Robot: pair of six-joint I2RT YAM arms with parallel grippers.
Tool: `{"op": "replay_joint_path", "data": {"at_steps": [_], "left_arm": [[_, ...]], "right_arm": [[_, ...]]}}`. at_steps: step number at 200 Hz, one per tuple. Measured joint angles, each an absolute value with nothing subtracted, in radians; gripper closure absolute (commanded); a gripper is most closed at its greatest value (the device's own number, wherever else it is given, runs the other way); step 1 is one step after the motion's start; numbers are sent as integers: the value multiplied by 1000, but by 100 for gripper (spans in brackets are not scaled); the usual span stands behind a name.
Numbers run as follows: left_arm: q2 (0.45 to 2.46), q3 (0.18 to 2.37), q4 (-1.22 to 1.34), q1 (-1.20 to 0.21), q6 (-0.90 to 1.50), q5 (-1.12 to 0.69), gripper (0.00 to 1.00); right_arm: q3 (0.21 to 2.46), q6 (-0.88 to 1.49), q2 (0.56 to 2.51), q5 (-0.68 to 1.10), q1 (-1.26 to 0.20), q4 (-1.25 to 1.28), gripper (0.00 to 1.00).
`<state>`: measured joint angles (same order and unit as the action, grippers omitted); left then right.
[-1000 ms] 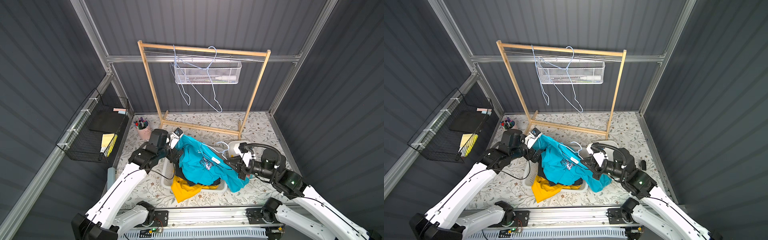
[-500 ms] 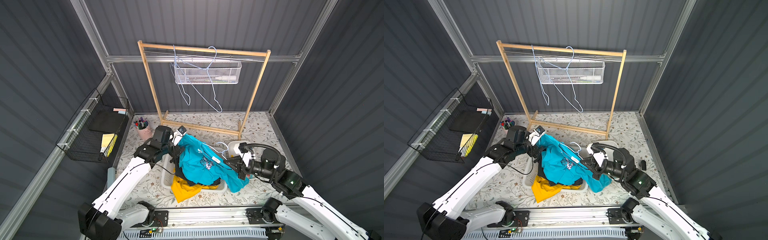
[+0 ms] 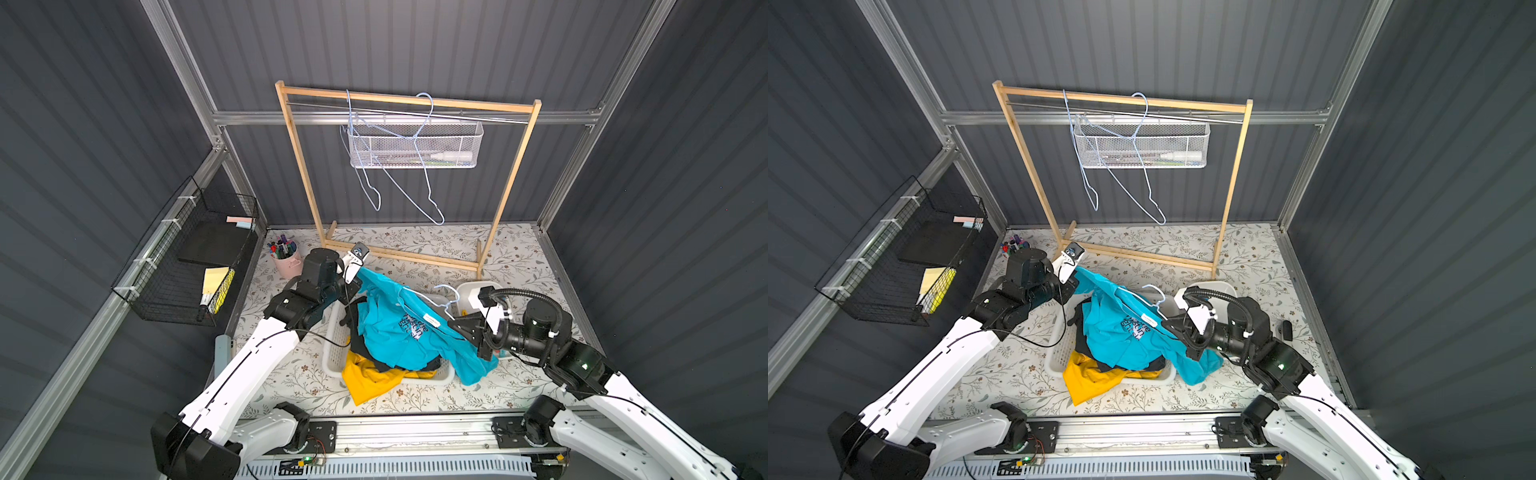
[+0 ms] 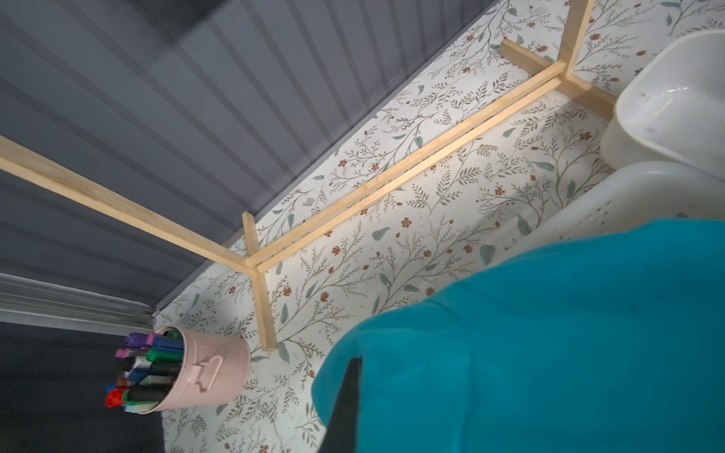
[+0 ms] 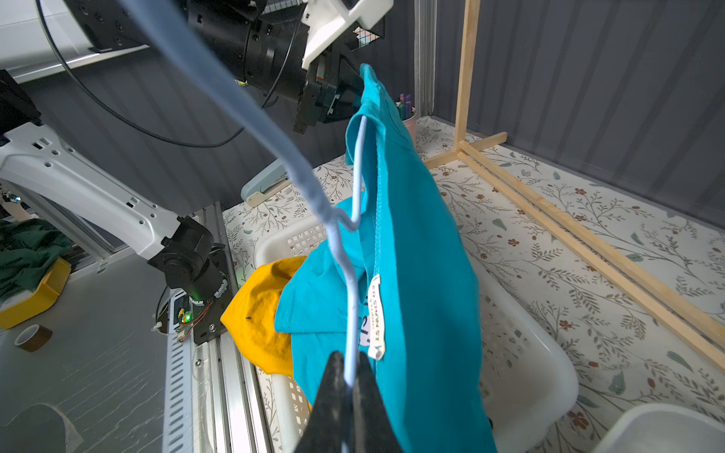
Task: Remove the clothespins securing t-shirts to the hanger
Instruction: Remove the T-shirt from the hanger.
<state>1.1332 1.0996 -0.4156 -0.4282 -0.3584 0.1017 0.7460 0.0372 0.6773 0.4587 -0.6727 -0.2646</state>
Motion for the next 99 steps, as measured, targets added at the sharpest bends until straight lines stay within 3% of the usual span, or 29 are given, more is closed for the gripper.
{"op": "replay_joint_path", "data": {"at_steps": [99], "left_arm": [[1264,1205,-419,-445,-320,419,100]], "right_arm": [[692,-21,514,429,-664,-320,100]]}}
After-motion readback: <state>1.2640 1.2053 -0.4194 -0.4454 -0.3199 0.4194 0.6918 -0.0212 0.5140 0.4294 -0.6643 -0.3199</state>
